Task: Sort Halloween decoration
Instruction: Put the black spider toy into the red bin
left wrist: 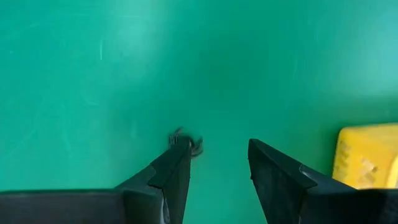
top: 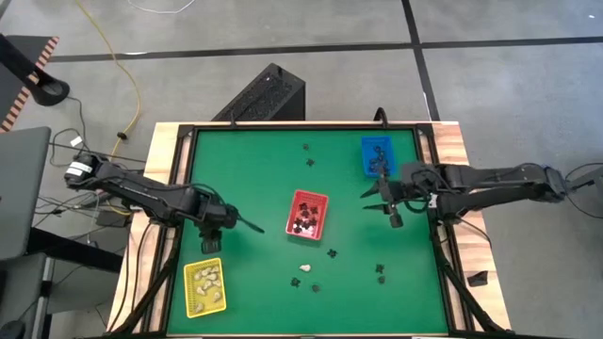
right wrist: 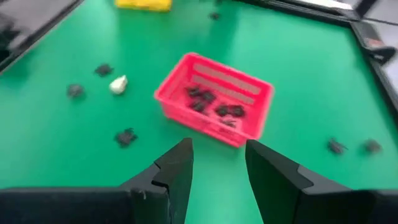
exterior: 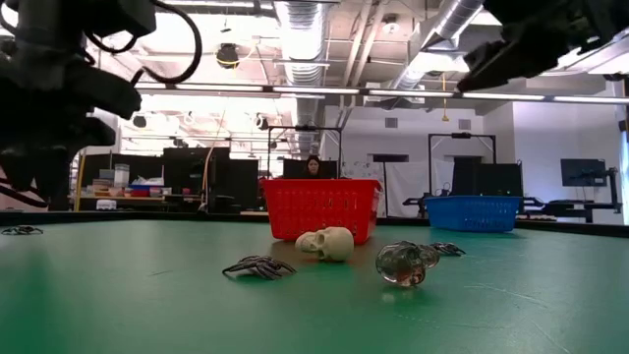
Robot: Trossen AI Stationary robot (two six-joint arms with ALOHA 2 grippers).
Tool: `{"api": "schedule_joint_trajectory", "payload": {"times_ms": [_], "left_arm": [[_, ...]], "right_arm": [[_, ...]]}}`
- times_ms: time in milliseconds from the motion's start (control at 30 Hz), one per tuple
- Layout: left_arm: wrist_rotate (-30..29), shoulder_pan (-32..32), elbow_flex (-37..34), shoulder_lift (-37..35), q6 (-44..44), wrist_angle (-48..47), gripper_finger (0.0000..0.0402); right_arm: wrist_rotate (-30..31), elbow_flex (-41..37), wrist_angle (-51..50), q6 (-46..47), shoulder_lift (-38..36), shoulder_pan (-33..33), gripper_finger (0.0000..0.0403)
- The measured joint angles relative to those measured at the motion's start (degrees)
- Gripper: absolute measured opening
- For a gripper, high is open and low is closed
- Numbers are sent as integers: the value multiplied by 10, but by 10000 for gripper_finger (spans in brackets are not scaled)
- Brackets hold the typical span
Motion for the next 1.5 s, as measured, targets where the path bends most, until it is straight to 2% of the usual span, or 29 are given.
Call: {"api": "schedule_joint_trajectory", "payload": {"times_ms": [133,233,633,1133,1500], "left_arm": [[-9,0,0,30,42,-8,151],[-26,1,0,57,59,-9,151],[-24,2,3,177,72,-12,151],[-33,2,1,176,78,-12,150],[-37,2,0,177,77,-12,91]], "right_arm": [[2,-35,-16,2,-53,-20,178],[2,-45,12,-2,-80,-30,178],[-2,-46,12,1,-97,-14,178],[-2,-46,34,3,-97,-8,178],[-2,-46,33,3,-97,-8,178]]}}
